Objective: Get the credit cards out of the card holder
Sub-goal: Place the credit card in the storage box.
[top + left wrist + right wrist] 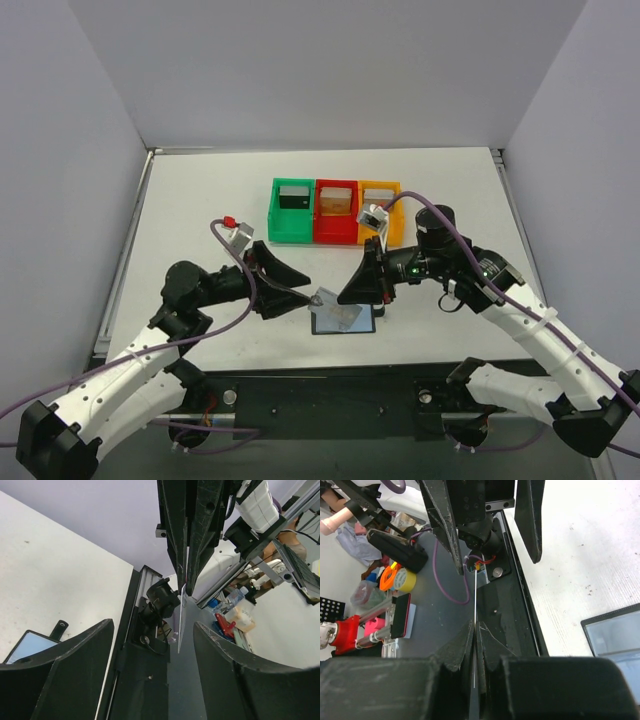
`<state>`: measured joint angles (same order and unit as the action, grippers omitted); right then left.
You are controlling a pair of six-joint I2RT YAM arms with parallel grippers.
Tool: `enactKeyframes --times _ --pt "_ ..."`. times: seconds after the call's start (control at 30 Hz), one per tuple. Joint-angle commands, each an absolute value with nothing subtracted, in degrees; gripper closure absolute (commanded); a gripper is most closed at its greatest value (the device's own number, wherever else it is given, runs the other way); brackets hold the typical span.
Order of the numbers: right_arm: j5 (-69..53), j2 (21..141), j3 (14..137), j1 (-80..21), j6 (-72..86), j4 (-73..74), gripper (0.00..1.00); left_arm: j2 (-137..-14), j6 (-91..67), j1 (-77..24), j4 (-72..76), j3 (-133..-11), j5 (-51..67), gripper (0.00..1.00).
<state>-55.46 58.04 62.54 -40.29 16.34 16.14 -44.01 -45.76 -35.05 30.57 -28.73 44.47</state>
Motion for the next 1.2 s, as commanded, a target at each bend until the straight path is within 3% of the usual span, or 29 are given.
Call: enactKeyframes --times 0.0,0.13,0.4,0.43,0.5,0.57,0.67,0.8,0.9,1.17 --pt "-57.0 58.2 63.0 -41.3 17.6 12.6 1.0 -43.7 -47.4 -35.2 37.0 -29.2 48.2 0.27" --pt "-55.8 58.8 63.4 -41.8 17.2 12.8 1.0 -44.5 -48.2 -35.7 37.7 -29.2 50.1 0.34" --pt "-53.0 60.1 64.8 -42.6 15.4 15.0 1.0 -45.5 -48.2 -38.8 37.6 -29.2 51.3 0.37" --pt "-52.8 60.1 64.8 -42.7 15.2 15.0 1.0 -45.7 -47.7 -39.6 37.3 -29.3 51.3 0.41" --pt "-52.6 60.1 65.0 -42.8 15.1 15.0 1.0 -46.2 -47.0 -40.3 36.7 -29.3 51.2 0.63" --pt "-52.0 60.1 65.2 -42.9 14.8 15.2 1.0 -46.7 -46.9 -40.7 36.6 -29.0 51.3 0.77" --pt "-51.8 60.0 65.6 -43.0 14.6 15.6 1.0 -46.7 -46.9 -40.9 36.8 -28.8 50.9 0.78" --pt "-51.3 60.5 65.9 -43.2 14.5 16.3 1.0 -46.5 -46.6 -40.9 36.8 -28.9 51.0 1.0" --pt "-51.4 61.1 67.2 -43.1 14.5 17.4 0.89 -46.7 -46.6 -41.0 37.0 -29.0 51.3 1.0" --pt "-53.0 64.4 72.2 -42.9 12.7 20.4 0.82 -46.7 -46.8 -41.3 37.1 -29.4 52.3 1.0"
